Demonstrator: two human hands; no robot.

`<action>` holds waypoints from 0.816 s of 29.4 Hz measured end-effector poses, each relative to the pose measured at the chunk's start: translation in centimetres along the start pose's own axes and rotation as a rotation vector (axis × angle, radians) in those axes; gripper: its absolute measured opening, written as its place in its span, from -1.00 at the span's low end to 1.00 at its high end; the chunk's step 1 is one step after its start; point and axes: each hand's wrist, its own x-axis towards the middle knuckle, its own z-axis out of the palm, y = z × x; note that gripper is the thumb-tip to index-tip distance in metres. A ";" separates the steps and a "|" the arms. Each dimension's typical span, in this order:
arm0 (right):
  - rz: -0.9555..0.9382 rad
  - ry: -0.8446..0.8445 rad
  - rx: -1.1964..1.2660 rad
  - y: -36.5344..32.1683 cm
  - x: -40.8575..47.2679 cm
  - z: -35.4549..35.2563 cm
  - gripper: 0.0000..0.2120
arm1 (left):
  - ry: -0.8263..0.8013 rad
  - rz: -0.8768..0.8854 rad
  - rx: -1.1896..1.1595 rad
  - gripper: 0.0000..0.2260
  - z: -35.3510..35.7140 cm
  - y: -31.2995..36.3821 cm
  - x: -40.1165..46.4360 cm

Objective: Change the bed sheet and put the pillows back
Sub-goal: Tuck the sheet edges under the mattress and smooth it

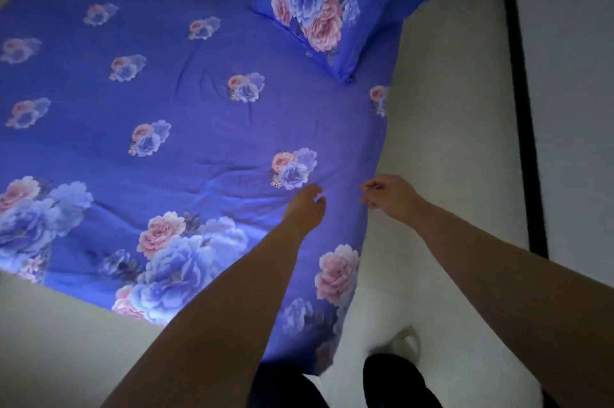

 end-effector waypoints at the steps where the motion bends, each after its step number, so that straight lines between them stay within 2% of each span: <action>1: -0.012 -0.029 -0.027 0.7 0.3 -1.5 -0.82 | -0.002 -0.033 -0.016 -0.73 1.4 1.2 -0.4; 6: -0.079 -0.080 -0.128 2.3 4.1 -7.8 -0.84 | 0.043 -0.128 -0.029 -0.73 5.5 5.1 -0.2; 12: -0.148 -0.129 -0.186 0.4 10.7 -9.5 -0.85 | 0.167 -0.297 -0.110 -0.78 5.7 6.0 3.7; 16: -0.215 -0.209 -0.286 -2.8 18.2 -10.3 -0.82 | 0.212 -0.403 -0.190 -0.79 4.5 6.8 9.8; 24: -0.340 -0.322 -0.494 -8.4 34.3 -10.8 -0.76 | 0.263 -0.482 -0.164 -0.76 0.7 7.7 23.3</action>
